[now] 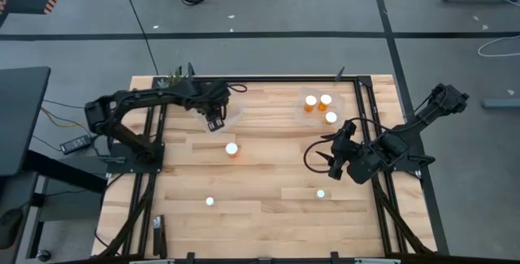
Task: Pick and place medicine bottles into bin by pill shape (circle, oval)
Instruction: Put the small yellow pill bottle into the left transparent bin
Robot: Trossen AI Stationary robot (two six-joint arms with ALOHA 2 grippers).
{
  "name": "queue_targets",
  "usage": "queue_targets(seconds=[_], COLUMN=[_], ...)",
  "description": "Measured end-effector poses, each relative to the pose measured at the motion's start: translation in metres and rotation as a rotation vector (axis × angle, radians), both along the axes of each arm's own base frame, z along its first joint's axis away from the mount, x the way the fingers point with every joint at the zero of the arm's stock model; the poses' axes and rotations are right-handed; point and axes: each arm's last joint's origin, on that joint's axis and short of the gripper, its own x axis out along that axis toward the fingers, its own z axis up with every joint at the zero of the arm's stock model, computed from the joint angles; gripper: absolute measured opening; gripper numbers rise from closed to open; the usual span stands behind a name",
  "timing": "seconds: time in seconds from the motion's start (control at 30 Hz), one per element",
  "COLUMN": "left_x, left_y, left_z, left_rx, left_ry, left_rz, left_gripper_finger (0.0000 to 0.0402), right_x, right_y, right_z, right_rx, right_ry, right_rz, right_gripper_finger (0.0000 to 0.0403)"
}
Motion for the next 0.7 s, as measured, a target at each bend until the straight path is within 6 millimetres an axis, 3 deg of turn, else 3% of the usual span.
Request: queue_targets(seconds=[0.27, 0.47, 0.7], left_x=[-0.021, -0.037, -0.042], left_y=[-0.008, -0.008, -0.006], left_z=[-0.006, -0.018, -0.029], left_rx=[0.04, 0.023, 0.014], left_ry=[-0.134, -0.137, -0.138], left_rz=[0.024, 0.077, 0.122], left_gripper_finger=[0.0128, 0.0133, 0.013], right_x=[0.0, 0.0, 0.0], right_y=[0.0, 0.0, -0.001], right_z=[0.0, 0.0, 0.001], right_rx=[-0.002, -0.013, -0.019], right_ry=[-0.003, -0.009, -0.013], right_rz=[-0.003, -0.01, -0.014], right_gripper_finger=[0.0252, 0.0252, 0.0252])
